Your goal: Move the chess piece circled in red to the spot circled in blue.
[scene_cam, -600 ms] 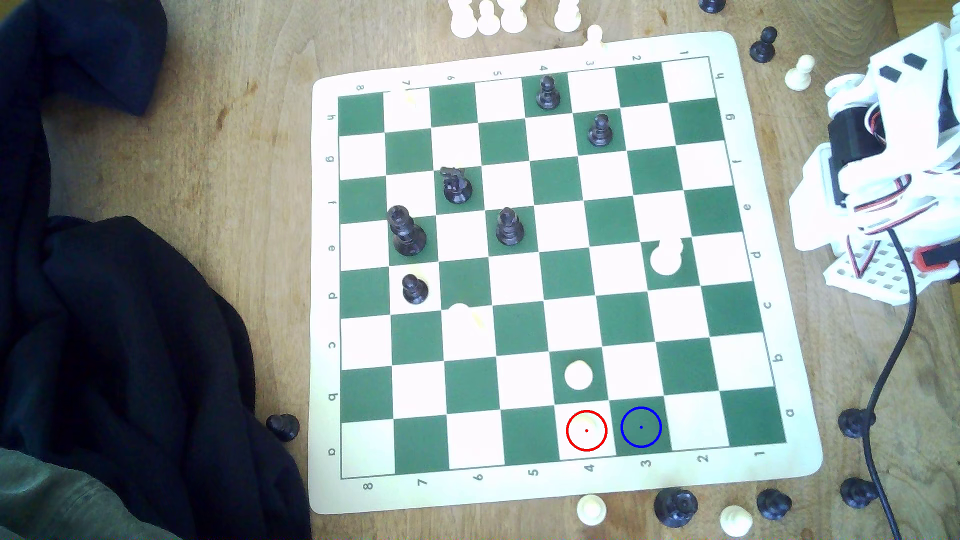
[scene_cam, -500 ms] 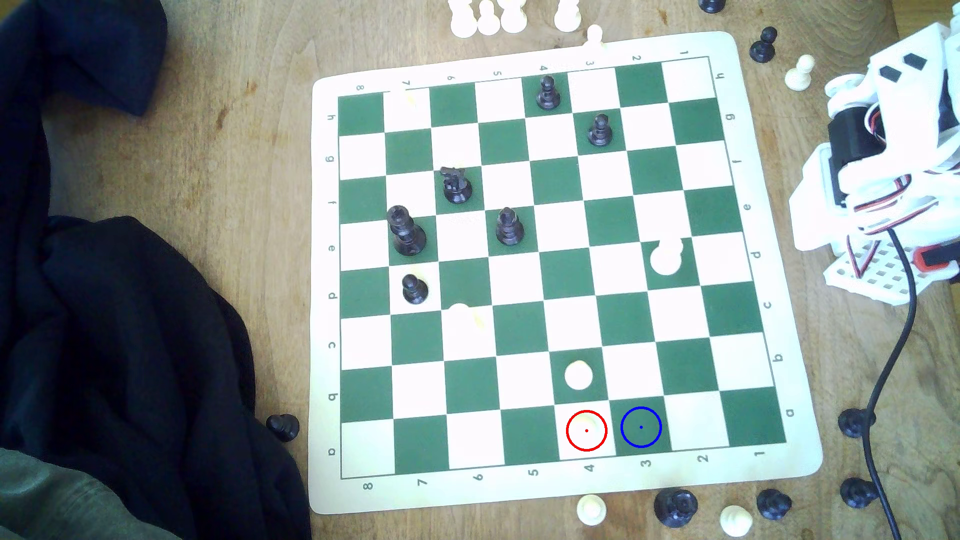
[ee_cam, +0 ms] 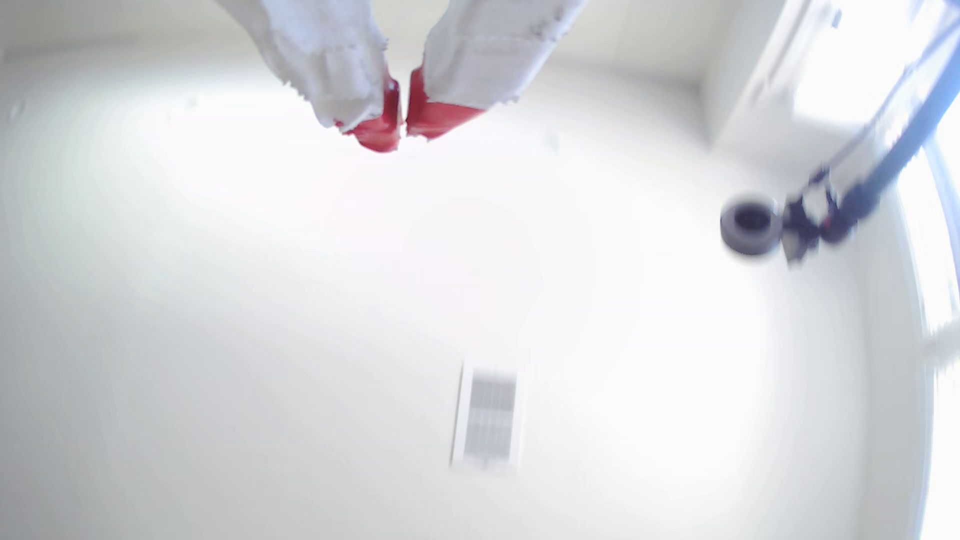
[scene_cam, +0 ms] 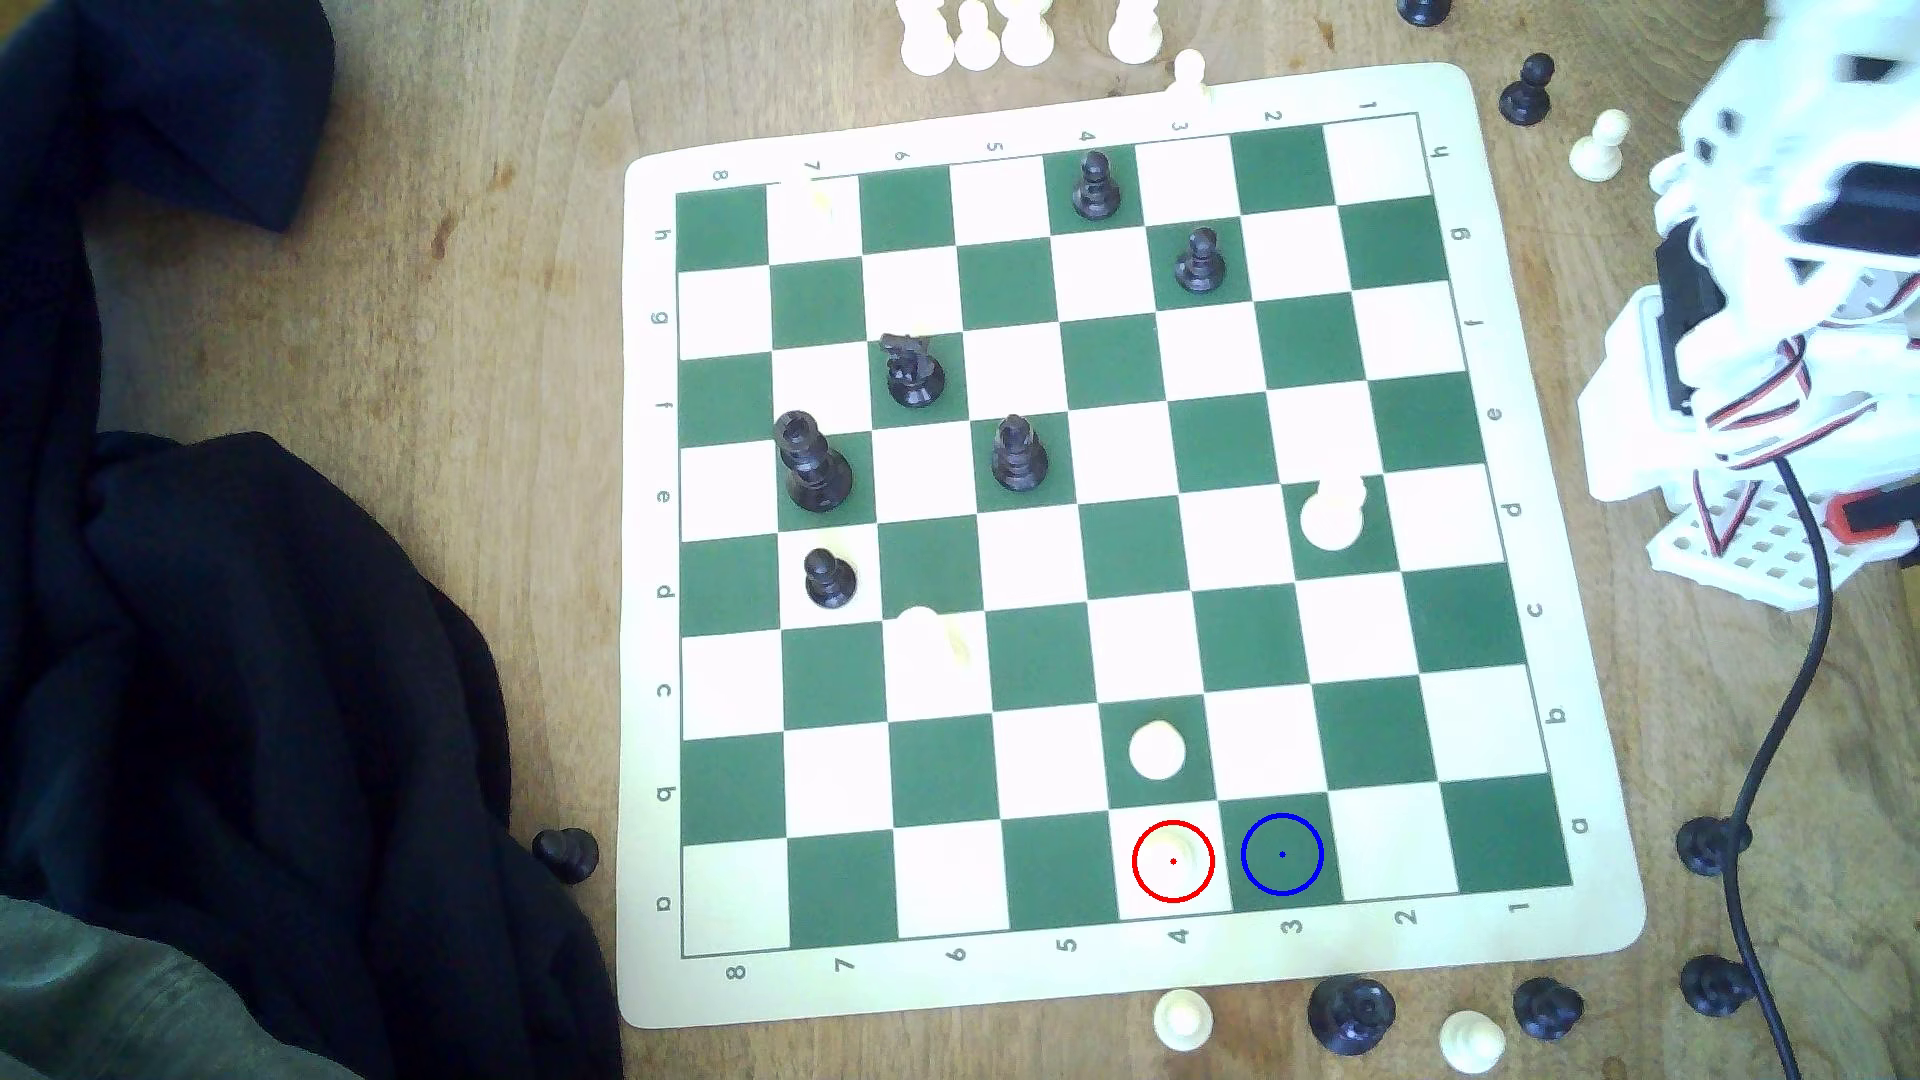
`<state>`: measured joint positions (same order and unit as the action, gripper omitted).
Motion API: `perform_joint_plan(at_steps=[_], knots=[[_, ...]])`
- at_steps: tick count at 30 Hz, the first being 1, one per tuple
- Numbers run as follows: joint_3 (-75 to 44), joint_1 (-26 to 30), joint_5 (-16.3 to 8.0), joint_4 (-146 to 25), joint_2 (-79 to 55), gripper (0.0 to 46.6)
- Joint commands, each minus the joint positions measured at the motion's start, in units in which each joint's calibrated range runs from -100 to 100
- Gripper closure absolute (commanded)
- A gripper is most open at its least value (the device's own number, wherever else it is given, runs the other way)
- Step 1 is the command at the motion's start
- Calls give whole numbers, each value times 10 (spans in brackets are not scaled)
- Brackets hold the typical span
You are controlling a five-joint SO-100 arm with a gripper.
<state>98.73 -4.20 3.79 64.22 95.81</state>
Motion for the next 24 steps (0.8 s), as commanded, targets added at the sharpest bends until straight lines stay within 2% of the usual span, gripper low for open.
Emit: perform_joint_plan(at_steps=[1,5,6,9,10,12,15,20,24], knots=[[-62,1,-3,-399,0,464],[-103,-1,-4,-536,0,464],[-131,3,-4,-632,0,464],[-168,3,-4,-766,0,453],[-192,14,-5,-847,-6,464],[-219,28,-6,-905,-30,464],[-303,74,-6,-1026,-102,464],[-380,142,-6,-1132,-164,434],[-445,187,-5,-1210,-221,432]])
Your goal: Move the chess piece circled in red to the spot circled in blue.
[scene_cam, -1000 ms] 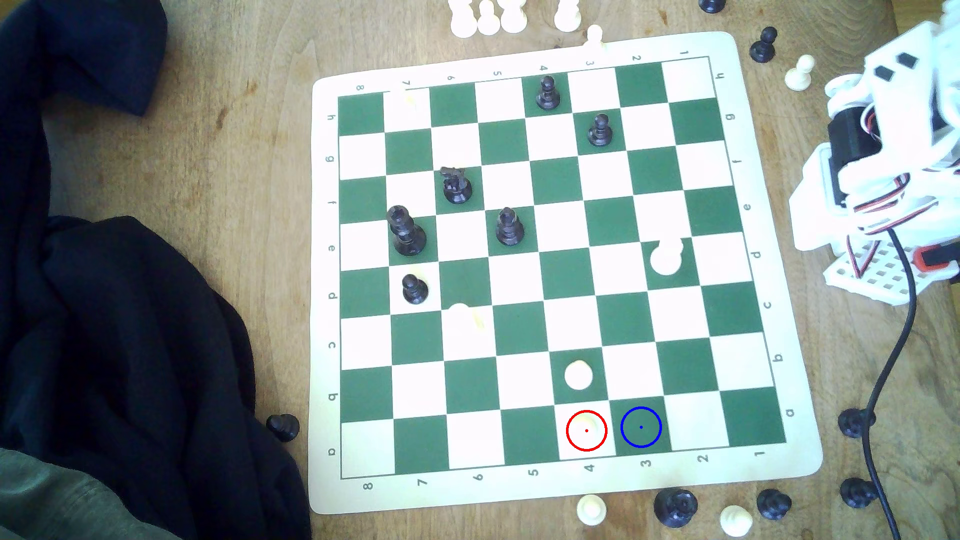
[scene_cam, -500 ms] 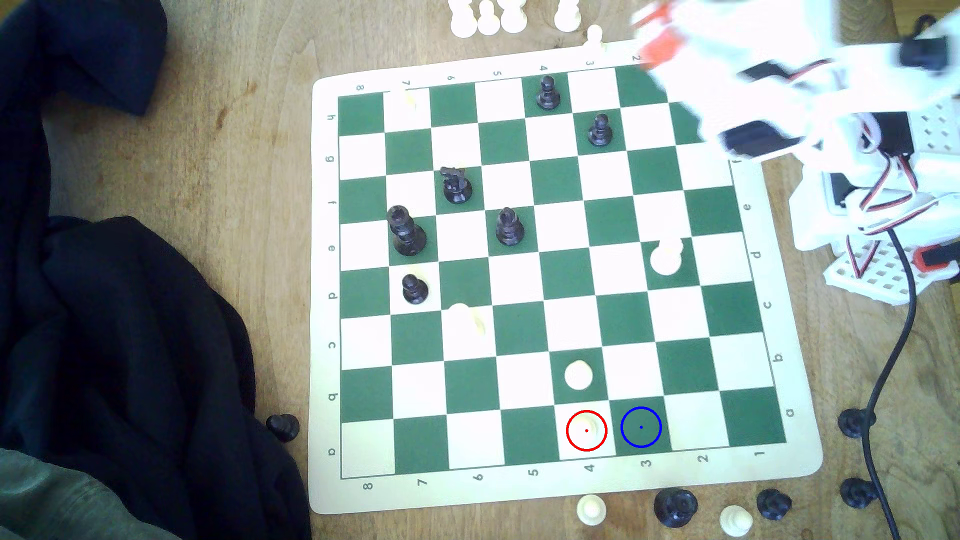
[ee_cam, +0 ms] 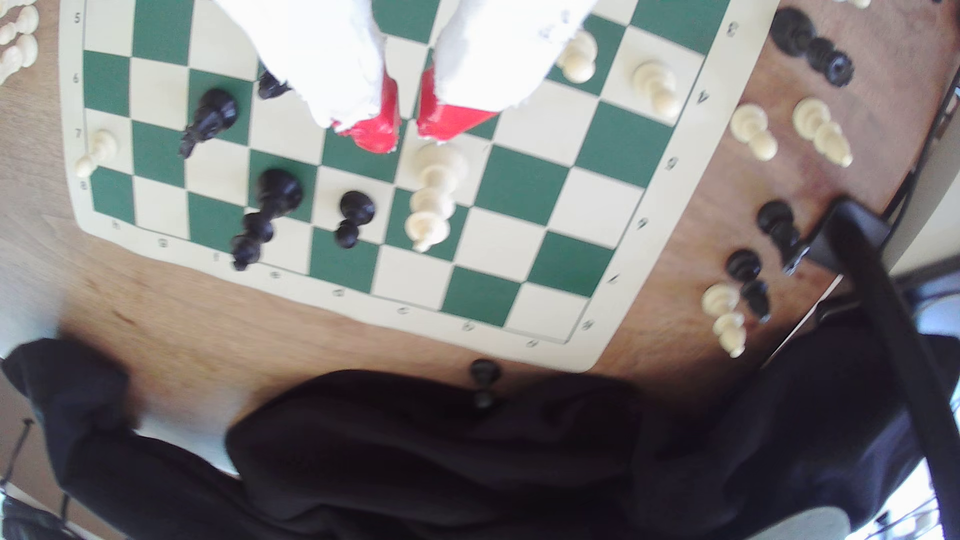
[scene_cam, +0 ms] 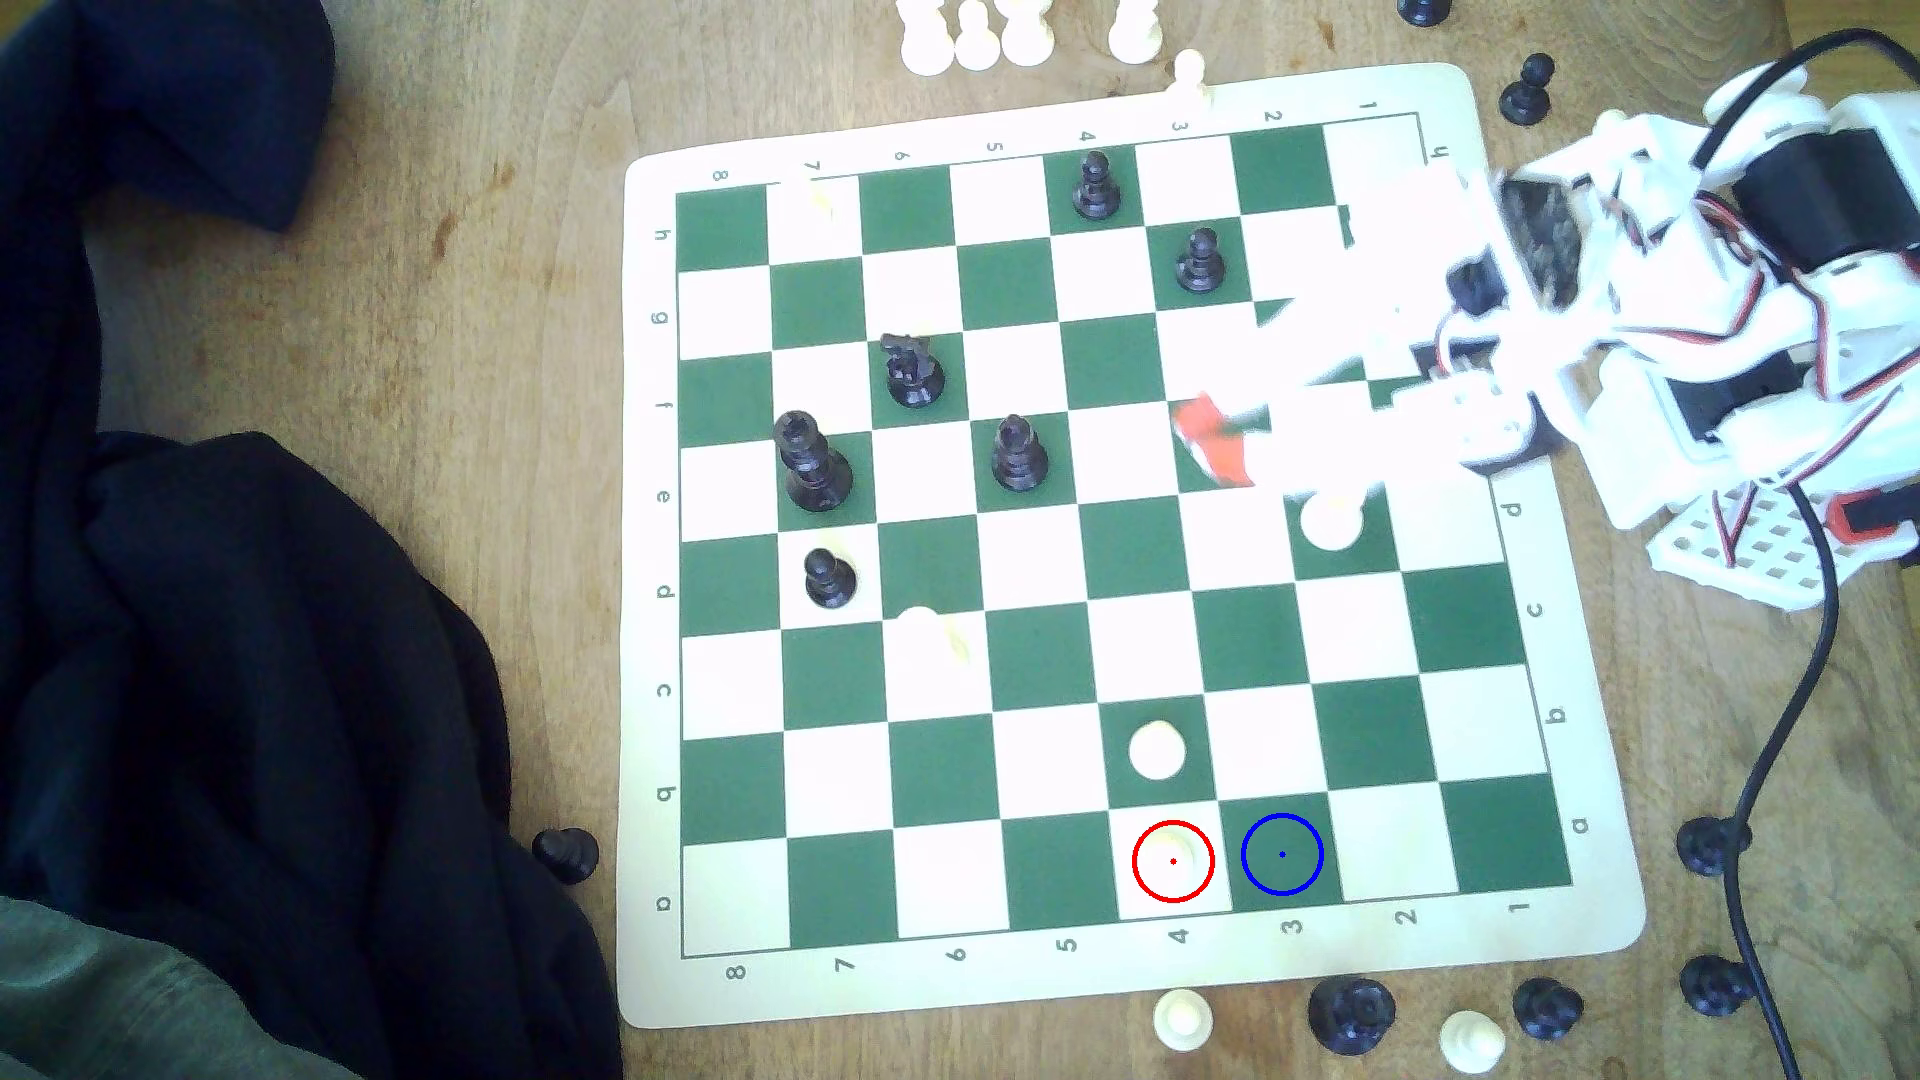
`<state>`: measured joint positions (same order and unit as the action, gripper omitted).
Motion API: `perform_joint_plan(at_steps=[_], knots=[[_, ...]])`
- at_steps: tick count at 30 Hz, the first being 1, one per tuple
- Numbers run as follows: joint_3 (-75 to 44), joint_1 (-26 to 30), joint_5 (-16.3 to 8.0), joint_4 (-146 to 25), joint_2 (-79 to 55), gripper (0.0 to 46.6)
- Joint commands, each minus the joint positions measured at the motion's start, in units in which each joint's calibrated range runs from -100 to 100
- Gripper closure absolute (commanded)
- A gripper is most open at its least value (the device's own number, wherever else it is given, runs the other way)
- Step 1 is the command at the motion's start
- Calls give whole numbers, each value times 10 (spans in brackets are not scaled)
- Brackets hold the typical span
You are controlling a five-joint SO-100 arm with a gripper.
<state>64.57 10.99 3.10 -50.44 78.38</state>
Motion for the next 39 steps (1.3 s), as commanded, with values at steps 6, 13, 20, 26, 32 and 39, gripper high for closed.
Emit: perform_joint_plan(at_steps=[6,13,20,26,32,39], knots=[[-204,63,-42,-122,-169,378],[-247,112,-133,-113,-278,362],[-230,131,-158,-44,-356,359],[-158,160,-150,71,-407,284],[-171,167,-140,105,-483,302],[-199,156,-126,118,-560,339]])
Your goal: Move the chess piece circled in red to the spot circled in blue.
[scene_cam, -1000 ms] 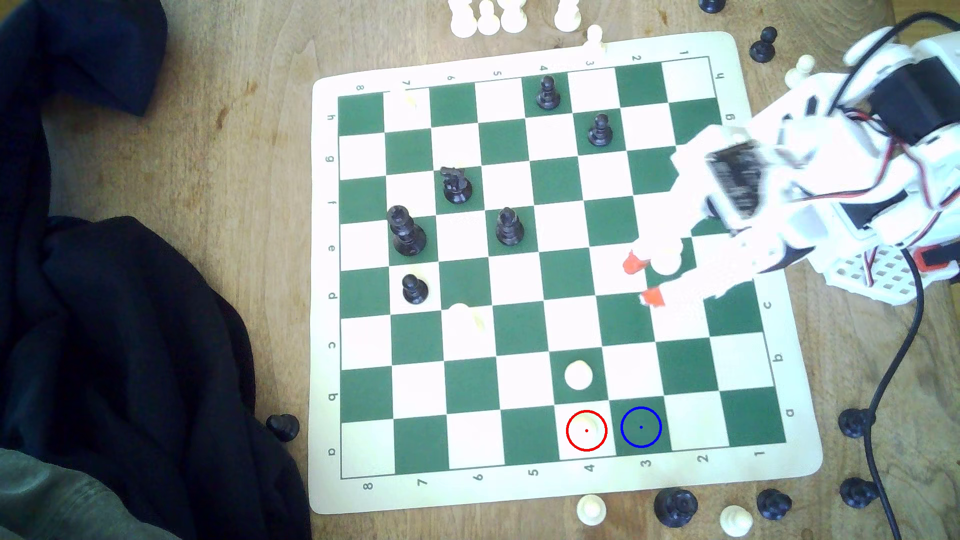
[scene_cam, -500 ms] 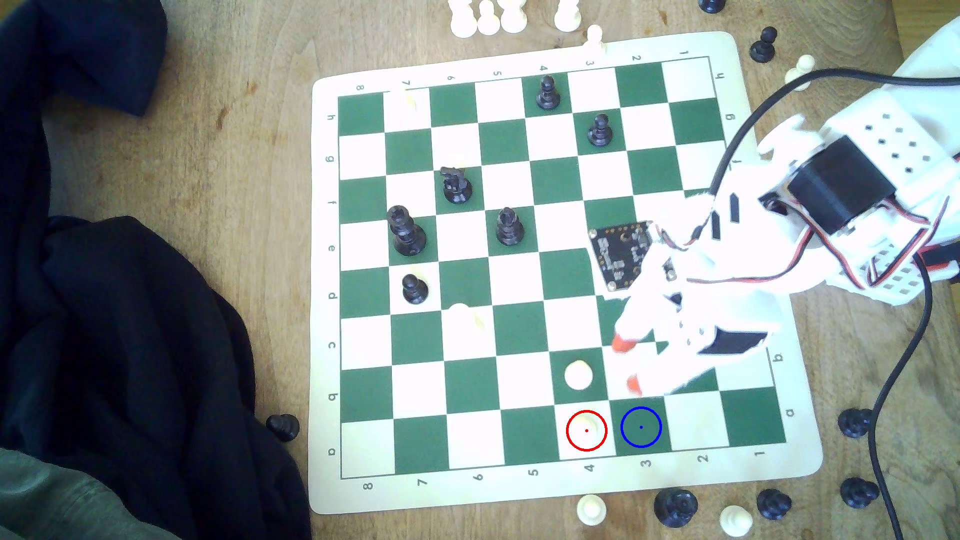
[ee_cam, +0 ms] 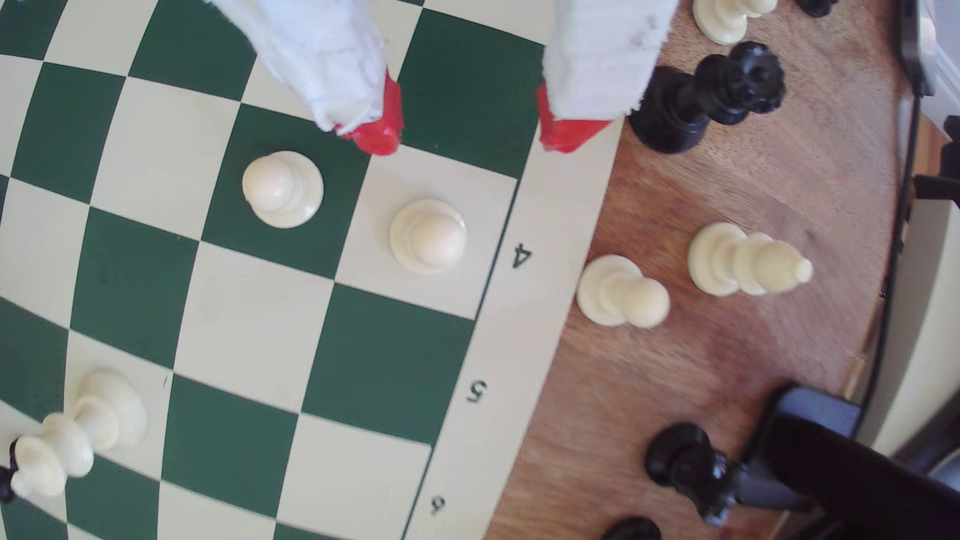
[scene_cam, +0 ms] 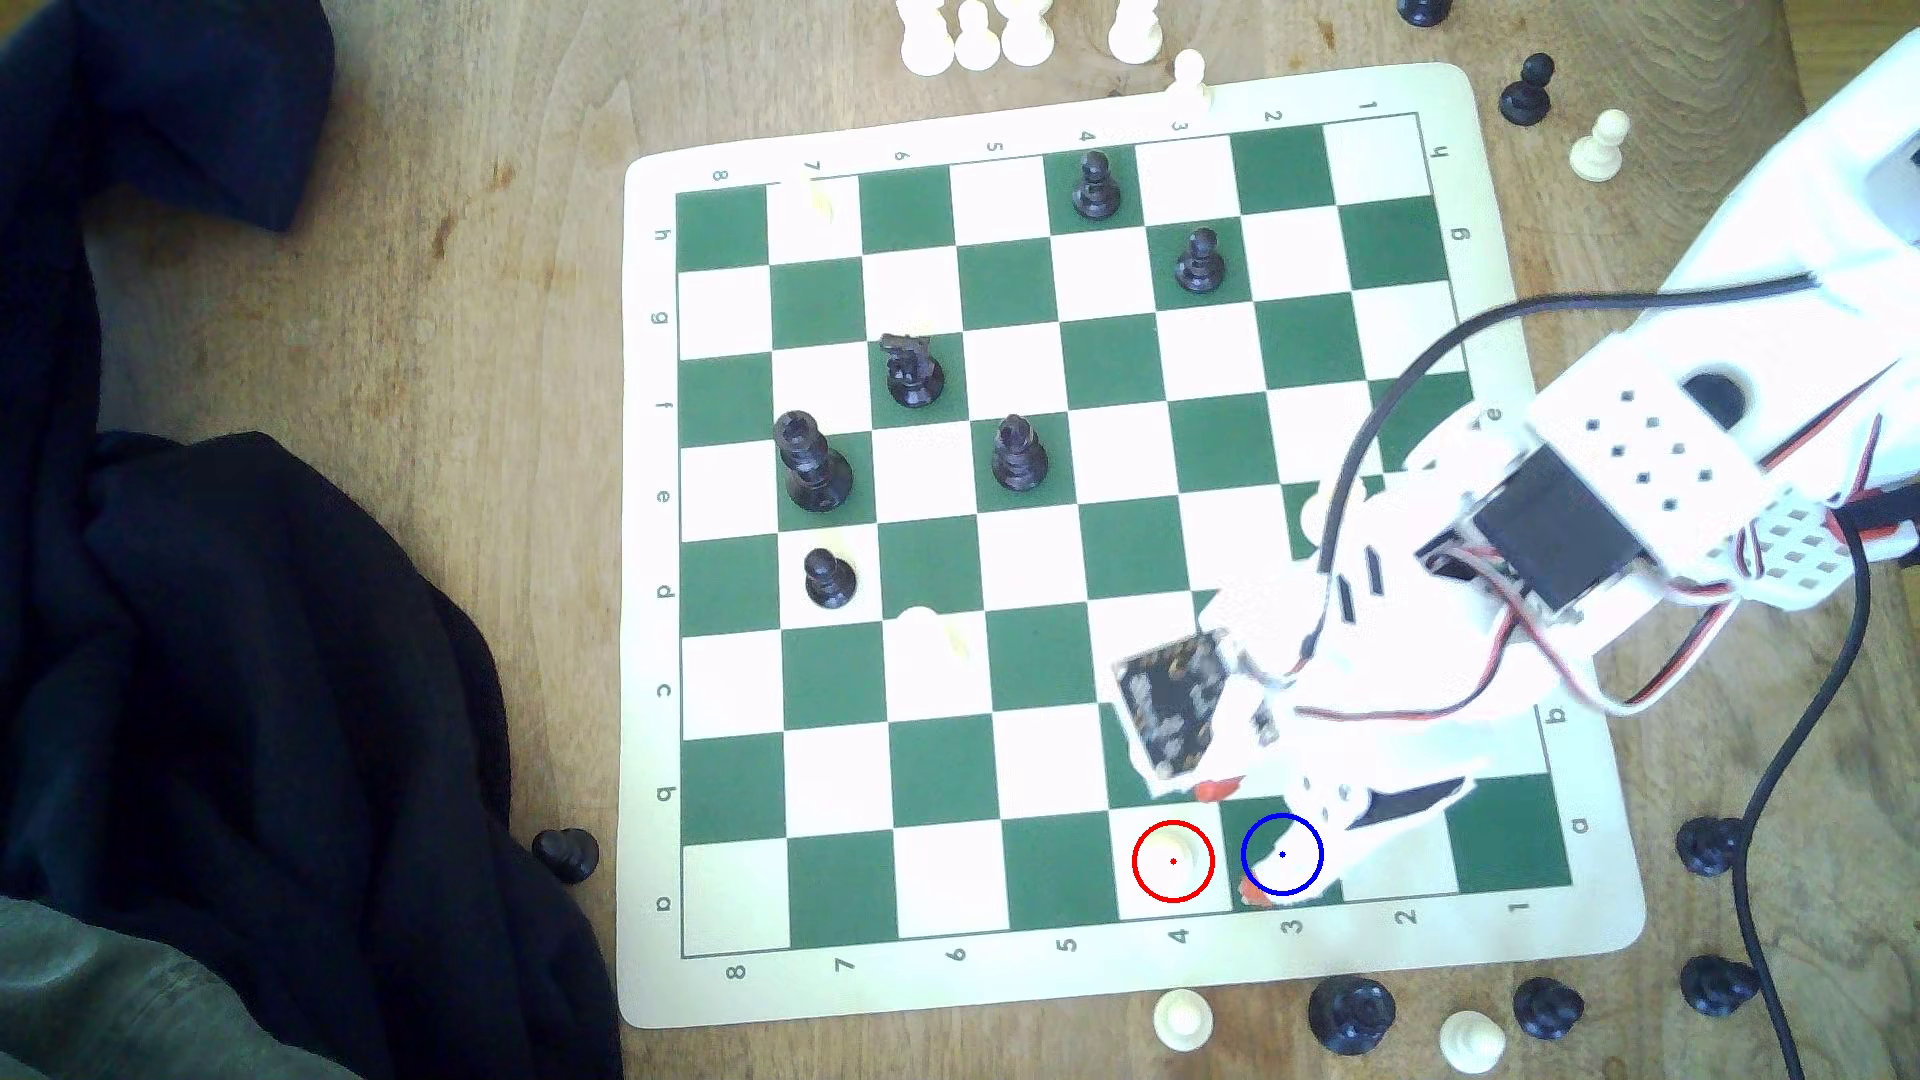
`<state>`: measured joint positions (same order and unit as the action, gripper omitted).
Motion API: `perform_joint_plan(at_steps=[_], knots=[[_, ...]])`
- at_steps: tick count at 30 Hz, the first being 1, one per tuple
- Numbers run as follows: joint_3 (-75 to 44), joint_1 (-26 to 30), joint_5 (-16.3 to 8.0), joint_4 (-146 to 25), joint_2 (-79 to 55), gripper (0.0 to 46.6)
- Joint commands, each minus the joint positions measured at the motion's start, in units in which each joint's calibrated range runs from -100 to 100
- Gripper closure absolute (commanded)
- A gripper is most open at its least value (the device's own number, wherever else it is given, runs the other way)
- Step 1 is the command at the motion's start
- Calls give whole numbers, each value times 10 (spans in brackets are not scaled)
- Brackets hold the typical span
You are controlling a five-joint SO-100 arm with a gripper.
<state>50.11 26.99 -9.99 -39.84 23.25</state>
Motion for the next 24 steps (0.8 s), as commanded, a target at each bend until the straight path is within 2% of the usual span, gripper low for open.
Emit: perform_joint_plan(at_steps=[1,24], knots=[[-57,-4,6,13,-13,344],[-120,-22,13,79,-126,338]])
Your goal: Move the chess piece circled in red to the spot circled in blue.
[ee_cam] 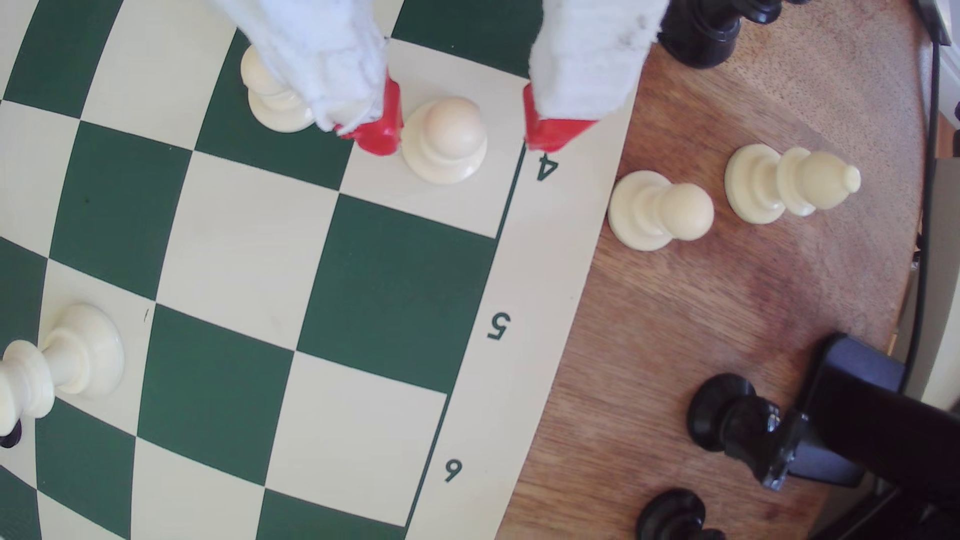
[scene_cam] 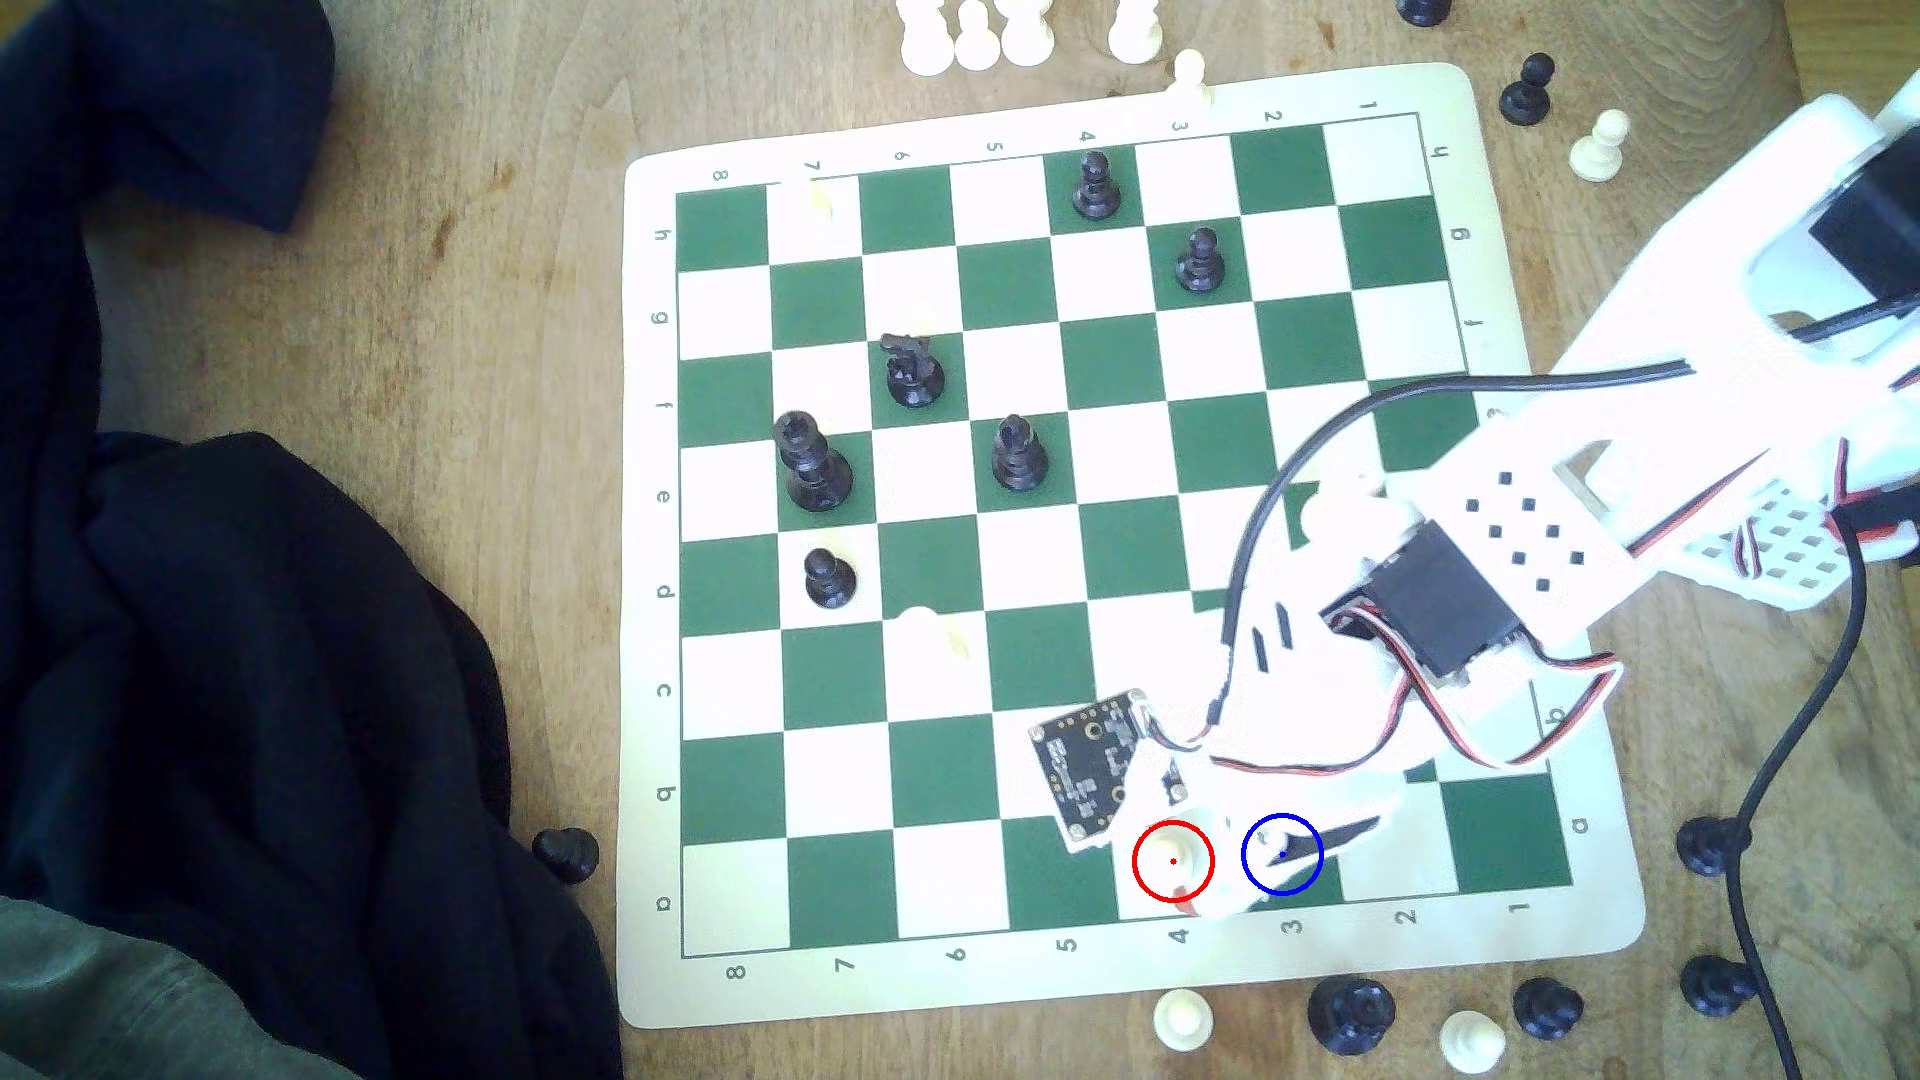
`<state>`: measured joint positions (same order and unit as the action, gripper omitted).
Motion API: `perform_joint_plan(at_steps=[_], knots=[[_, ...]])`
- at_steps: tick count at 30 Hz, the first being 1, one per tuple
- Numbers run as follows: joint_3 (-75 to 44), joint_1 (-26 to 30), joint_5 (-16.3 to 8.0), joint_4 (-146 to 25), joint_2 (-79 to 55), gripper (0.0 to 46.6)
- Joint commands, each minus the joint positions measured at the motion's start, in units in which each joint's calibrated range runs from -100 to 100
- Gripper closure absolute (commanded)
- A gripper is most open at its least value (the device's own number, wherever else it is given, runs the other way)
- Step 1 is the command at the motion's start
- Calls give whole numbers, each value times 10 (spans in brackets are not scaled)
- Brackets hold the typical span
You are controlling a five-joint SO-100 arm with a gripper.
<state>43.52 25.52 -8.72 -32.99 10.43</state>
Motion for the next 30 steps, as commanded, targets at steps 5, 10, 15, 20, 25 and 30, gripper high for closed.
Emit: perform_joint_plan(at_steps=[5,10,15,20,25,30], knots=[[-55,-5,4,6,-9,366],[-61,-1,3,-6,-8,365],[-62,-1,3,-17,-7,363],[-63,6,2,-17,0,418],[-68,10,0,-20,20,452],[-98,11,0,-26,56,455]])
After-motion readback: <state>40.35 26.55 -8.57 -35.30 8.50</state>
